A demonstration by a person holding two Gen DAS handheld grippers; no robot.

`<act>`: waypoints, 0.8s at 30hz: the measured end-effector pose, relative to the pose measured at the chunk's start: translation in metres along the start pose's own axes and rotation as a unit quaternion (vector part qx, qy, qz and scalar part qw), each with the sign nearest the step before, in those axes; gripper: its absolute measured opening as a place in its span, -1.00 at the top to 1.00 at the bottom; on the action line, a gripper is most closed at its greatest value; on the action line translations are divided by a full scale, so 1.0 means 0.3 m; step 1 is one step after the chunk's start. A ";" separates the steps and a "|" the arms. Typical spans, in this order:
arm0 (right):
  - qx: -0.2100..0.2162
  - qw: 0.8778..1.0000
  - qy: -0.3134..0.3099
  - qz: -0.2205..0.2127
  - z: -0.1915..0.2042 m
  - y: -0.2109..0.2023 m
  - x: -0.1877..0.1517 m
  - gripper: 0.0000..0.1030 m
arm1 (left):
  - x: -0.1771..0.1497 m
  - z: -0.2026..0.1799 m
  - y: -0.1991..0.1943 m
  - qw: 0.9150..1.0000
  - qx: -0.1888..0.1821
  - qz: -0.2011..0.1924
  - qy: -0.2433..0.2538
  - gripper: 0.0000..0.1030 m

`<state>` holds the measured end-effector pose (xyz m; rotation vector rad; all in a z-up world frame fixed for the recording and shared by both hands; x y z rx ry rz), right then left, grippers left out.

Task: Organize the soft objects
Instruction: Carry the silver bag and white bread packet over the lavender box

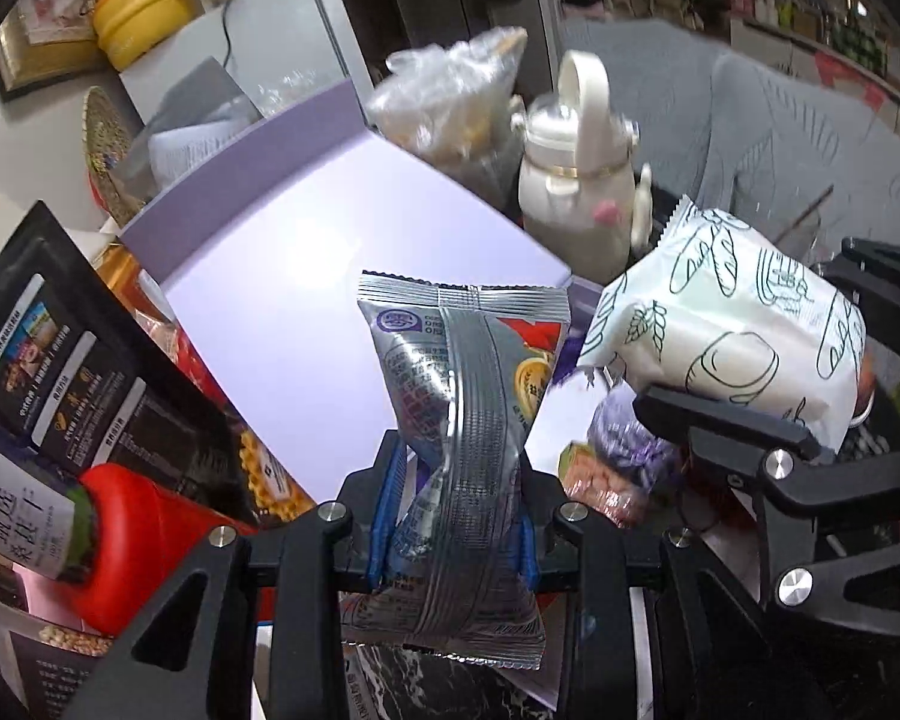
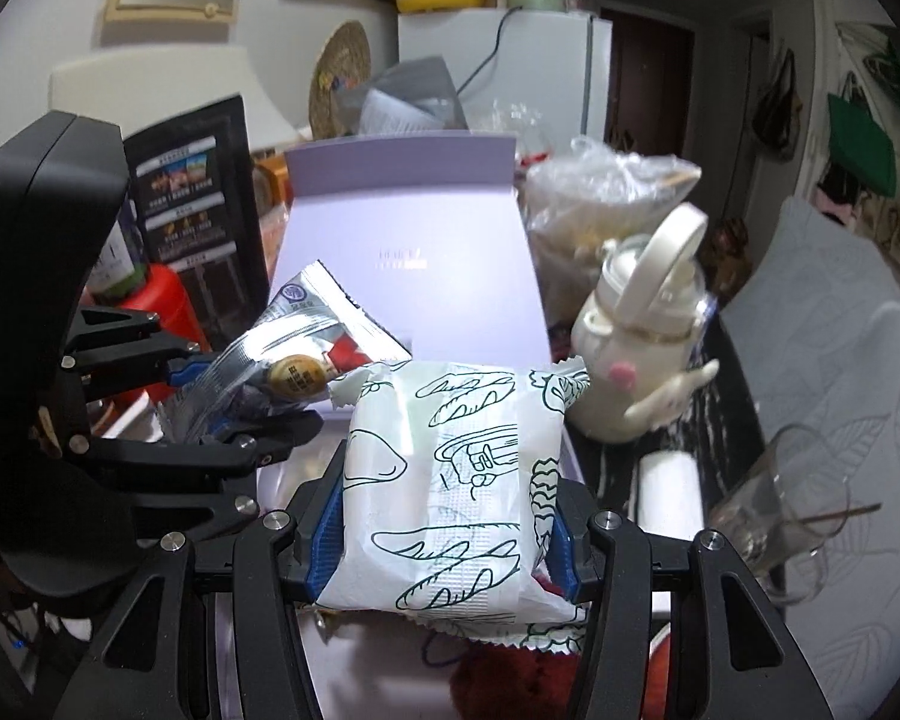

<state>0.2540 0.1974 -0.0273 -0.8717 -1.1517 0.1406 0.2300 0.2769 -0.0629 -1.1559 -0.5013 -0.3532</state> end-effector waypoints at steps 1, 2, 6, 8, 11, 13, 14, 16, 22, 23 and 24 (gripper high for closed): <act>-0.002 1.000 0.002 0.006 -0.003 0.012 -0.011 -0.04 | -0.007 -0.004 0.008 1.000 0.000 0.005 0.002 0.39; -0.002 1.000 0.004 0.013 -0.007 0.023 -0.020 -0.04 | -0.013 -0.008 0.017 1.000 -0.002 0.010 0.003 0.39; -0.001 0.999 0.016 0.034 -0.022 0.068 -0.054 -0.04 | -0.037 -0.023 0.068 0.999 -0.013 0.035 0.003 0.39; -0.001 0.999 0.021 0.043 -0.030 0.090 -0.064 -0.04 | -0.045 -0.026 0.090 0.999 -0.017 0.045 0.003 0.39; -0.003 0.998 0.025 0.055 -0.037 0.125 -0.080 -0.04 | -0.062 -0.036 0.130 0.998 -0.018 0.065 0.011 0.39; 0.000 0.997 0.033 0.064 -0.045 0.149 -0.090 -0.04 | -0.071 -0.037 0.157 0.996 -0.029 0.080 0.005 0.39; -0.001 0.997 0.035 0.067 -0.048 0.159 -0.092 -0.04 | -0.078 -0.035 0.176 0.995 -0.036 0.090 -0.002 0.39; -0.008 0.997 0.033 0.073 -0.054 0.184 -0.103 -0.04 | -0.082 -0.031 0.203 0.994 -0.039 0.101 -0.007 0.39; -0.025 0.996 0.032 0.084 -0.070 0.235 -0.133 -0.04 | -0.093 -0.037 0.265 0.992 -0.041 0.117 -0.009 0.39; -0.023 0.995 0.035 0.086 -0.073 0.241 -0.136 -0.04 | -0.089 -0.033 0.269 0.993 -0.040 0.115 -0.013 0.39; -0.022 0.995 0.038 0.090 -0.077 0.250 -0.143 -0.04 | -0.085 -0.021 0.277 0.993 -0.039 0.114 -0.013 0.39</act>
Point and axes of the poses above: each gripper's, at about its wrist camera, not at the fingertips, and y roughly the way its jaws point, z to its left, x to its top, the point moved 9 cm from there along y, roughly the way its jaws point, and after that the axes turned 9 degrees about y, right-handed, at the moved point
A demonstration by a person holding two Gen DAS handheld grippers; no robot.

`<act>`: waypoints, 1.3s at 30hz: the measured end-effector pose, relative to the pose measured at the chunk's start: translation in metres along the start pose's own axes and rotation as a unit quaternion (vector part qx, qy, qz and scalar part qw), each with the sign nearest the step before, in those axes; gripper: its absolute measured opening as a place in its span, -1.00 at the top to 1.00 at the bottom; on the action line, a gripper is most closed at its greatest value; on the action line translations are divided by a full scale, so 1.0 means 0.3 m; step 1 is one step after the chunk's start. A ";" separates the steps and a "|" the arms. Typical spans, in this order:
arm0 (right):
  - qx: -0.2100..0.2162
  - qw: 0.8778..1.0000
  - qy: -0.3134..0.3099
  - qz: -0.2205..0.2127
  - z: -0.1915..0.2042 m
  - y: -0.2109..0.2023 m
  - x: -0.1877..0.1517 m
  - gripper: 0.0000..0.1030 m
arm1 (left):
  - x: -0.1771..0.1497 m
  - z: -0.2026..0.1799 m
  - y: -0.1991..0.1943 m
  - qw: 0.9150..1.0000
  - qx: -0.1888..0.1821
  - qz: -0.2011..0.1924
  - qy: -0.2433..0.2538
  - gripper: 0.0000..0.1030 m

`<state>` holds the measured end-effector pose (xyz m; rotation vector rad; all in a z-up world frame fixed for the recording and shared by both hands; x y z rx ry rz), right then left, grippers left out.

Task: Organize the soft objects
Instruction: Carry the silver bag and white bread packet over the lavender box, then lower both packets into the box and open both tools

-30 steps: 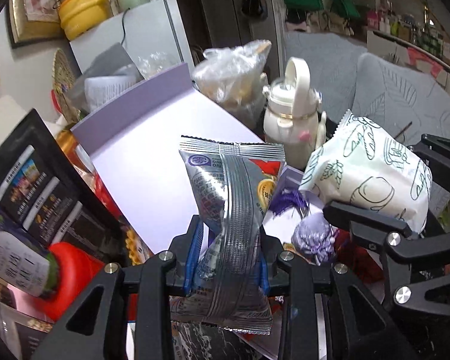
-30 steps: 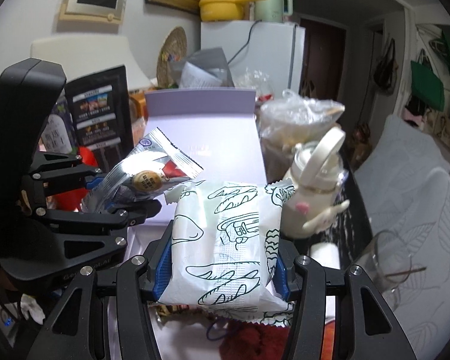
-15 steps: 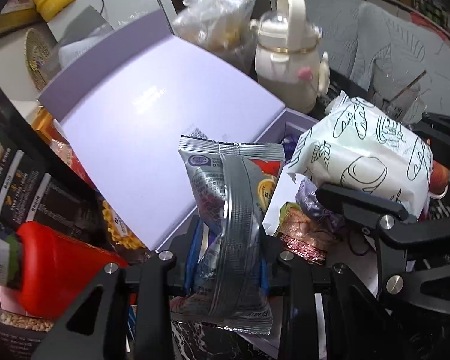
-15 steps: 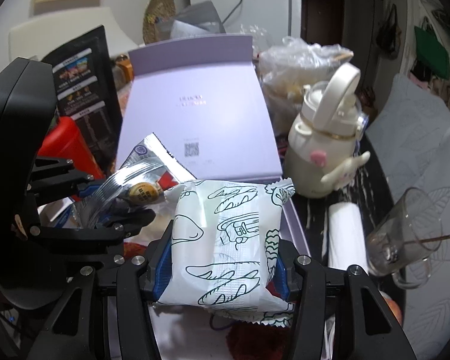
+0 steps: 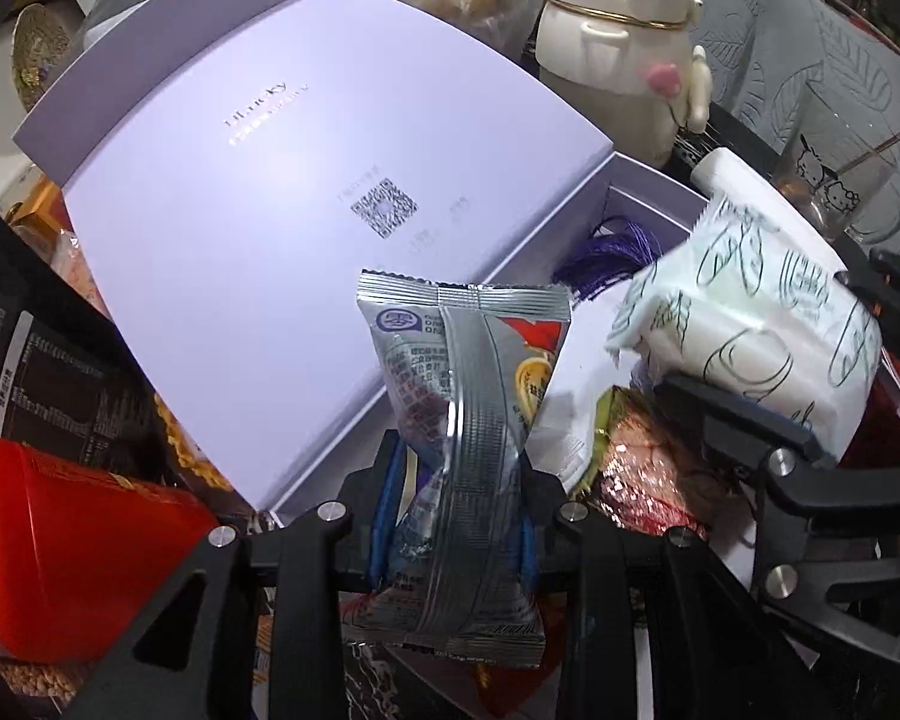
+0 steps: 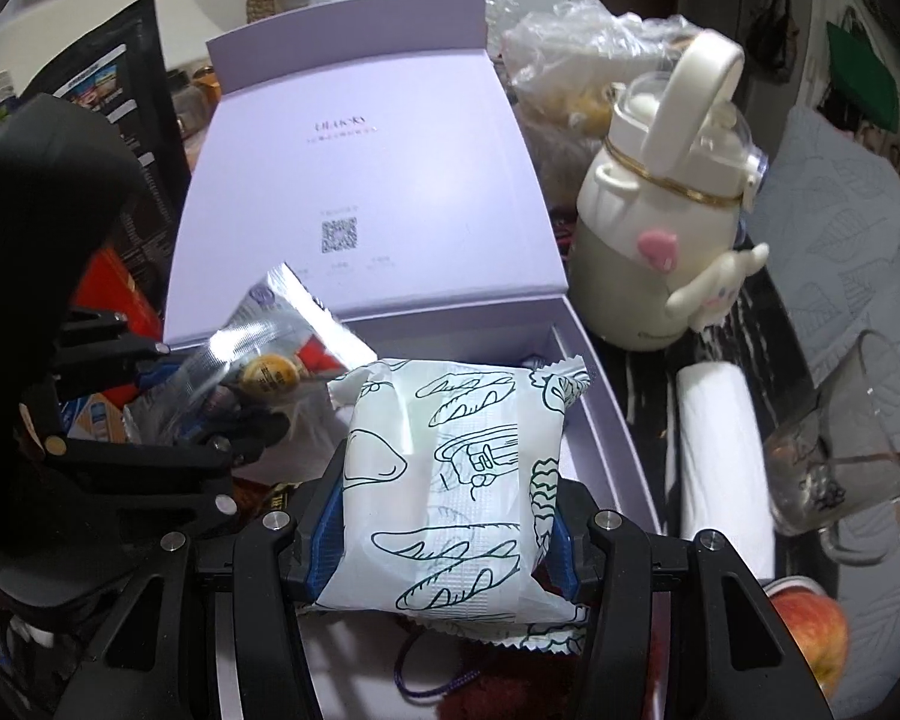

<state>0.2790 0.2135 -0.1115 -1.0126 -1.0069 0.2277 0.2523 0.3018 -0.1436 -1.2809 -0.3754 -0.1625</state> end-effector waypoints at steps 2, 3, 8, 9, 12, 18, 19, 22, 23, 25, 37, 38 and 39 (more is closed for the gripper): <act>-0.004 1.000 0.000 0.004 -0.007 0.015 -0.006 -0.04 | 0.017 0.002 0.009 1.000 0.000 0.001 0.002 0.39; -0.007 1.000 -0.001 0.004 -0.011 0.021 -0.007 -0.04 | 0.020 0.002 0.010 1.000 0.000 0.001 0.003 0.39; -0.010 1.000 0.008 0.002 -0.025 0.026 -0.004 -0.05 | 0.018 -0.013 0.016 1.000 0.002 0.002 0.007 0.38; -0.010 1.000 0.007 0.002 -0.025 0.027 -0.004 -0.05 | 0.016 -0.012 0.017 1.000 0.000 0.002 0.004 0.38; -0.011 1.000 0.001 0.006 -0.019 0.024 -0.009 -0.05 | 0.006 -0.005 0.010 1.000 -0.003 0.003 -0.001 0.36; -0.017 1.000 0.002 0.008 -0.026 0.014 -0.010 -0.10 | 0.016 -0.003 0.025 1.000 -0.013 0.009 -0.014 0.25; -0.019 1.000 0.000 0.006 -0.027 0.010 -0.009 -0.15 | 0.016 -0.002 0.024 1.000 -0.014 0.009 -0.016 0.24; -0.037 0.999 -0.013 -0.005 -0.028 -0.019 -0.005 -0.30 | 0.014 0.011 0.025 1.000 -0.012 0.008 -0.013 0.11; -0.039 0.999 -0.014 -0.007 -0.031 -0.024 -0.003 -0.31 | 0.012 0.013 0.022 1.000 -0.010 0.006 -0.016 0.01; -0.040 0.999 -0.015 -0.013 -0.033 -0.046 0.000 -0.31 | 0.006 0.018 0.014 1.000 -0.012 0.004 -0.023 -0.12; -0.045 0.996 -0.018 -0.076 0.017 -0.275 0.061 -0.31 | 0.027 0.089 -0.252 0.995 0.025 -0.087 -0.050 -0.18; -0.043 0.995 -0.017 -0.085 0.025 -0.306 0.071 -0.31 | 0.036 0.097 -0.278 0.994 0.022 -0.096 -0.057 -0.20; -0.042 0.995 -0.017 -0.090 0.029 -0.327 0.077 -0.31 | 0.040 0.109 -0.312 0.992 0.021 -0.106 -0.065 -0.21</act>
Point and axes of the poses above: each gripper's, at about its wrist camera, not at the fingertips, and y roughly the way its jaws point, z to its left, x to its top, the point moved 9 cm from there along y, roughly the way its jaws point, and after that the axes turned 9 degrees about y, right-handed, at the moved point
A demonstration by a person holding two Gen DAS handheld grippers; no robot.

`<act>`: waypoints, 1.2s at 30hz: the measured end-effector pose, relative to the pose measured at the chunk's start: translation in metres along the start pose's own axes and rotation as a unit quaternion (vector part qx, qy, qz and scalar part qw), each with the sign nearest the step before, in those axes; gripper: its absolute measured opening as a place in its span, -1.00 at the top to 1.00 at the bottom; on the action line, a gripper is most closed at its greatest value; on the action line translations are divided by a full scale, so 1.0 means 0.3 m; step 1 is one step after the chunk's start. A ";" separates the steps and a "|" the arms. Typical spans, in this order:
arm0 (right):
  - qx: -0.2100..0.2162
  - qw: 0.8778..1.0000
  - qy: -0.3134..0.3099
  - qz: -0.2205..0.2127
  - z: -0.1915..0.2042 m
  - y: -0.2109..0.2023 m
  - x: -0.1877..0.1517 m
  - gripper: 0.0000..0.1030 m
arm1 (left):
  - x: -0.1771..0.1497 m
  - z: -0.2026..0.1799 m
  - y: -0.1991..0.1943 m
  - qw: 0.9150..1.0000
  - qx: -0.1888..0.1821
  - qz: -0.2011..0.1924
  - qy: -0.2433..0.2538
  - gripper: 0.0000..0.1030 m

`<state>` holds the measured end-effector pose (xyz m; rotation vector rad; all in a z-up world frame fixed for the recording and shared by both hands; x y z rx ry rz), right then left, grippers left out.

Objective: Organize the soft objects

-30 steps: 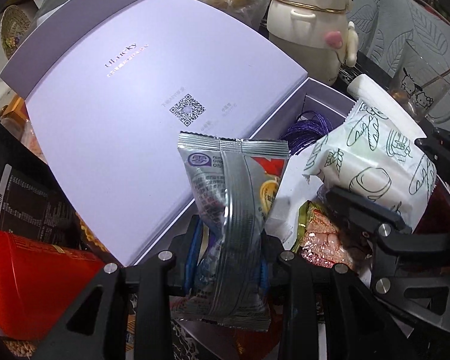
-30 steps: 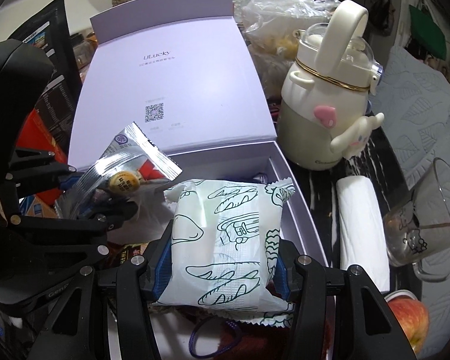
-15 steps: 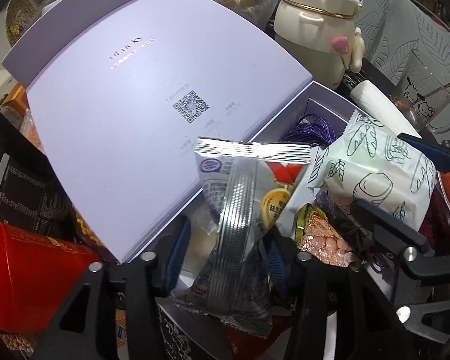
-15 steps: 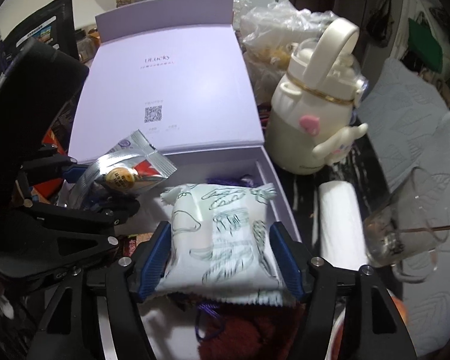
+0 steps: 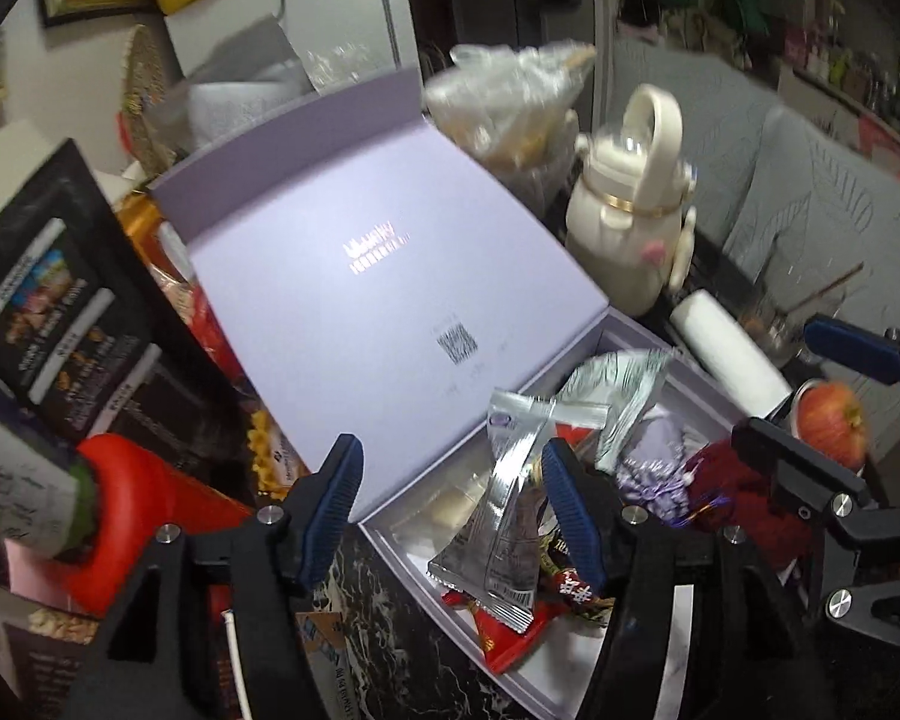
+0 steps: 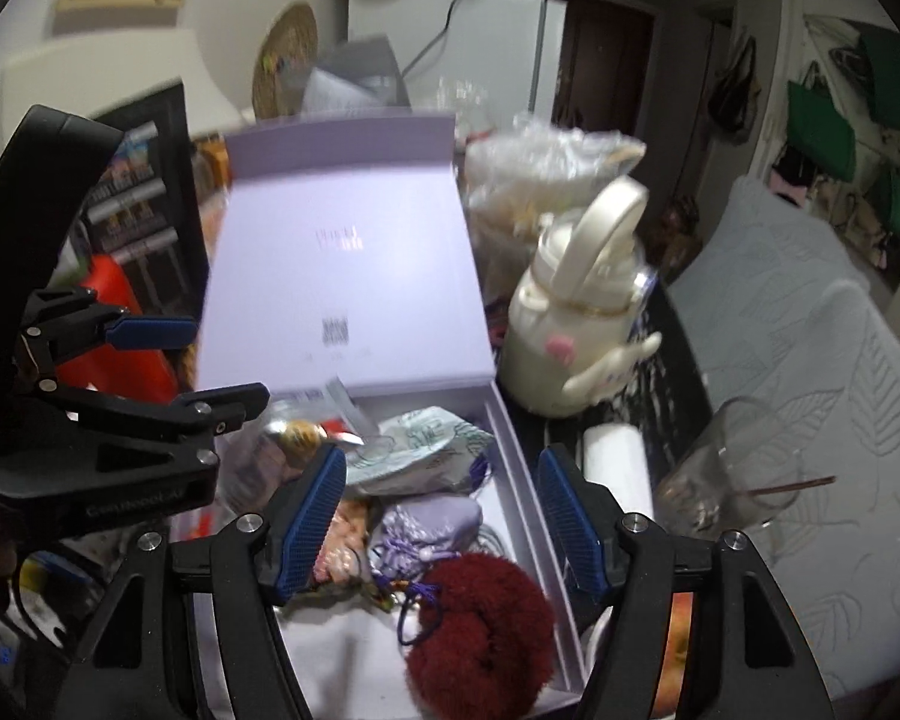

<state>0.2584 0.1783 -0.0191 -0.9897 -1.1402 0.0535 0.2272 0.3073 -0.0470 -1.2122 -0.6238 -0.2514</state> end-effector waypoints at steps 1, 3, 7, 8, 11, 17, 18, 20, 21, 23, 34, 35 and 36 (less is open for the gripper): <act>0.001 1.000 -0.001 -0.010 0.007 -0.035 0.017 -0.31 | 0.011 0.007 -0.029 1.000 0.000 -0.009 -0.006 -0.22; 0.002 1.000 -0.003 -0.023 0.011 -0.075 0.039 -0.31 | 0.026 0.020 -0.095 0.999 0.004 -0.031 -0.009 -0.22; 0.003 0.998 -0.013 -0.057 0.040 -0.188 0.081 -0.31 | 0.047 0.028 -0.213 0.998 0.007 -0.070 -0.009 -0.22; 0.003 0.998 -0.016 -0.063 0.047 -0.208 0.087 -0.31 | 0.051 0.030 -0.245 0.997 0.008 -0.080 -0.010 -0.22; 0.008 0.996 -0.022 -0.082 0.068 -0.291 0.107 -0.31 | 0.059 0.013 -0.322 0.995 0.005 -0.098 -0.003 -0.23; 0.004 0.993 -0.028 -0.116 0.081 -0.460 0.116 -0.40 | 0.042 -0.011 -0.503 0.991 0.003 -0.134 0.004 -0.63; 0.004 0.992 -0.028 -0.124 0.083 -0.499 0.114 -0.40 | 0.036 -0.014 -0.533 0.990 0.000 -0.144 0.003 -0.65; 0.004 0.991 -0.029 -0.133 0.083 -0.547 0.109 -0.46 | 0.024 -0.032 -0.591 0.987 -0.003 -0.161 0.009 -0.71; 0.004 0.990 -0.029 -0.138 0.082 -0.574 0.104 -0.48 | 0.017 -0.042 -0.621 0.986 -0.001 -0.169 0.014 -0.71; 0.003 0.989 -0.029 -0.147 0.079 -0.627 0.091 -0.52 | -0.004 -0.057 -0.681 0.983 0.004 -0.181 0.018 -0.72; -0.015 0.985 -0.034 -0.166 0.078 -0.818 -0.047 -0.68 | -0.164 -0.130 -0.807 0.982 -0.011 -0.189 0.010 -0.73; -0.019 0.986 -0.034 -0.164 0.078 -0.822 -0.065 -0.68 | -0.187 -0.139 -0.811 0.982 -0.009 -0.190 0.010 -0.73; -0.021 0.986 -0.033 -0.162 0.076 -0.825 -0.082 -0.68 | -0.202 -0.146 -0.813 0.982 -0.007 -0.191 0.011 -0.73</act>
Point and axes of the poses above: each gripper's, at about its wrist camera, not at the fingertips, and y roughly the way its jaws point, z to its left, x to its top, the point moved 9 cm from there along y, roughly the way its jaws point, and after that the axes turned 9 degrees about y, right-handed, at the moved point
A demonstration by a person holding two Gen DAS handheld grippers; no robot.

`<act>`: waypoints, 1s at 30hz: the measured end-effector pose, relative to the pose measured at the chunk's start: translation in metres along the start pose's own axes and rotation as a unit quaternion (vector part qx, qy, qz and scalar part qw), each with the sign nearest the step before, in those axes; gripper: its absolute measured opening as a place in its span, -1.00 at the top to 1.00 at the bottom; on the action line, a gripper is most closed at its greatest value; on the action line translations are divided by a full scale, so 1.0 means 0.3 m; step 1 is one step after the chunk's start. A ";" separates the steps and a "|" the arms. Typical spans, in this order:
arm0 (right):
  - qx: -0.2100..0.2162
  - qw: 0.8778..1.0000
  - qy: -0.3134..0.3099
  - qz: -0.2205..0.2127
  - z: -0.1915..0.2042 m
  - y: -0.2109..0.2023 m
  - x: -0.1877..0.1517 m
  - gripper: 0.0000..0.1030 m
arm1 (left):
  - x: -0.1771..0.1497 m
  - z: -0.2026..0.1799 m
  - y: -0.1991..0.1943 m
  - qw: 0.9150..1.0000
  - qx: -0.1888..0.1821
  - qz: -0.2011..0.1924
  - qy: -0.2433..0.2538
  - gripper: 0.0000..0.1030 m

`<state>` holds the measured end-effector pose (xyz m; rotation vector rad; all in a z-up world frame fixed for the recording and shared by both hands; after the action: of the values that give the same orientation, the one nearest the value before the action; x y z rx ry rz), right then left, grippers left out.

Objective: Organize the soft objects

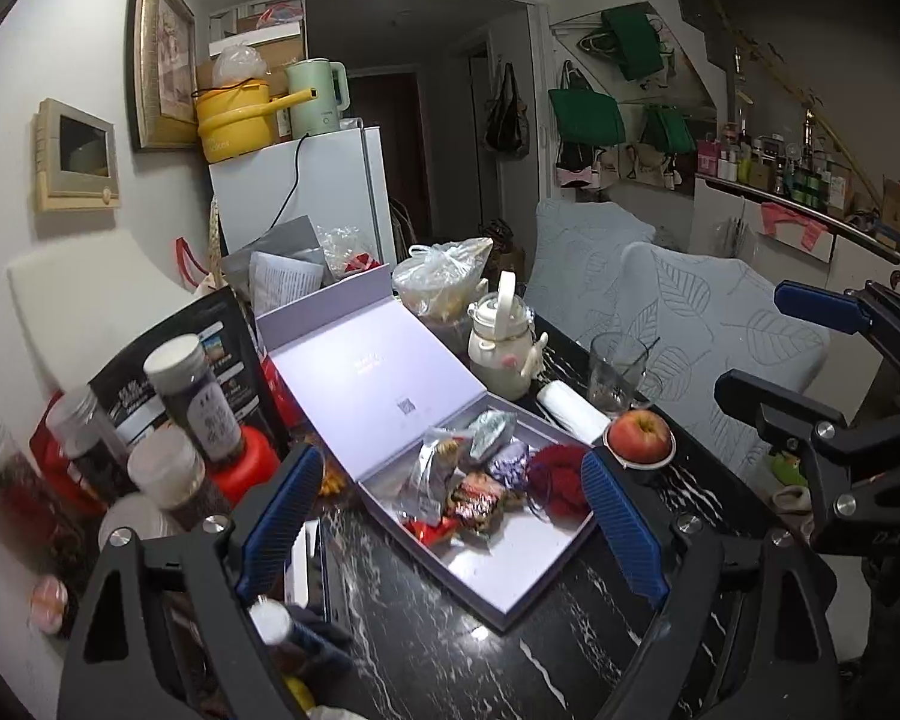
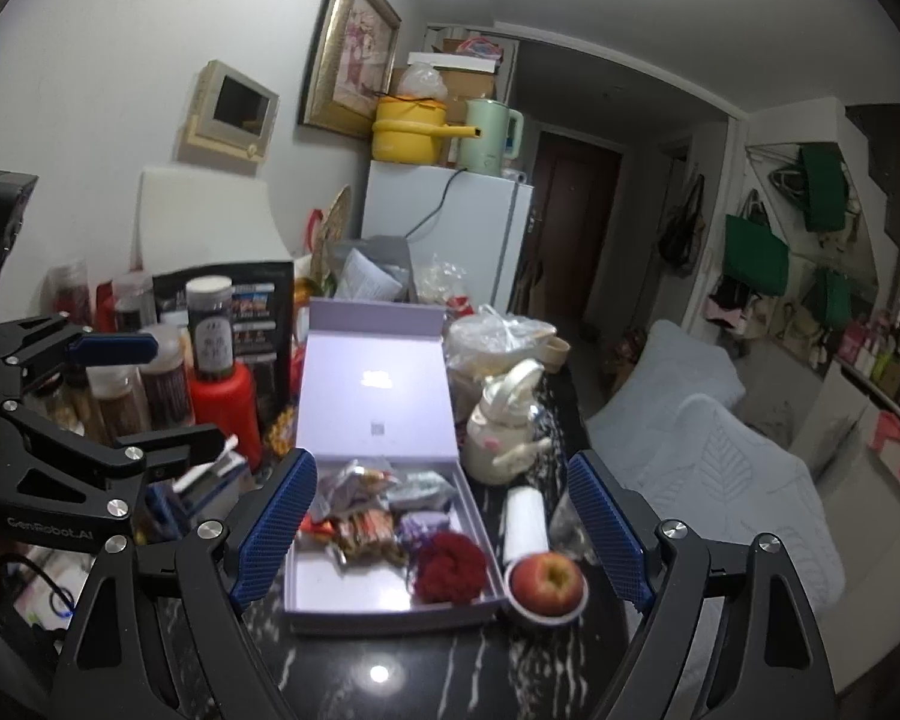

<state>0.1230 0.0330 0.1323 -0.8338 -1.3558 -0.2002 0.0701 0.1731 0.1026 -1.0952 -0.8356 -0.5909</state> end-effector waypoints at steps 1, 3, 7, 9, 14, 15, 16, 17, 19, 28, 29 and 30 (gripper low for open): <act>0.000 1.000 0.001 0.002 0.002 -0.007 -0.016 -0.68 | -0.014 -0.007 -0.008 1.000 0.001 -0.001 0.000 -0.73; 0.003 1.000 0.007 0.005 0.002 -0.025 -0.052 -0.68 | -0.049 -0.023 -0.025 1.000 -0.002 -0.002 -0.004 -0.73; 0.004 1.000 0.020 0.015 0.002 -0.041 -0.124 -0.68 | -0.106 -0.056 -0.044 1.000 -0.010 -0.003 -0.010 -0.73; 0.001 0.999 0.029 0.021 -0.002 -0.045 -0.166 -0.68 | -0.132 -0.070 -0.052 1.000 -0.009 -0.004 -0.012 -0.73; -0.003 0.998 0.054 0.028 -0.010 -0.061 -0.246 -0.68 | -0.204 -0.089 -0.048 0.999 -0.021 0.007 -0.033 -0.73; -0.002 0.998 0.060 0.029 -0.012 -0.063 -0.262 -0.69 | -0.219 -0.094 -0.043 0.999 -0.025 0.009 -0.037 -0.73; -0.001 0.997 0.066 0.032 -0.014 -0.061 -0.275 -0.69 | -0.234 -0.096 -0.038 0.999 -0.027 0.013 -0.038 -0.73; -0.001 0.997 0.072 0.035 -0.016 -0.060 -0.293 -0.69 | -0.252 -0.100 -0.033 0.999 -0.023 0.016 -0.039 -0.73; 0.001 0.996 0.081 0.036 -0.018 -0.061 -0.320 -0.69 | -0.277 -0.106 -0.025 0.999 -0.016 0.018 -0.037 -0.73; 0.001 0.994 0.098 0.051 0.001 -0.034 -0.426 -0.69 | -0.376 -0.101 0.015 0.998 0.005 0.032 -0.052 -0.73; 0.003 0.993 0.101 0.054 0.004 -0.031 -0.434 -0.69 | -0.384 -0.101 0.019 0.998 0.005 0.034 -0.053 -0.73; 0.006 0.993 0.103 0.058 0.008 -0.026 -0.447 -0.69 | -0.389 -0.101 0.024 0.998 0.003 0.036 -0.054 -0.73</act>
<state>0.0836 -0.0152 0.0132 -0.8553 -1.1117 -0.1833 0.0181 0.1491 -0.0039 -1.1544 -0.8873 -0.4713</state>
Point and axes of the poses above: each gripper's, at about its wrist camera, not at the fingertips, and y roughly the way its jaws point, z to its left, x to its top, the point moved 9 cm from there along y, roughly the way its jaws point, and after that the axes turned 9 degrees about y, right-handed, at the moved point
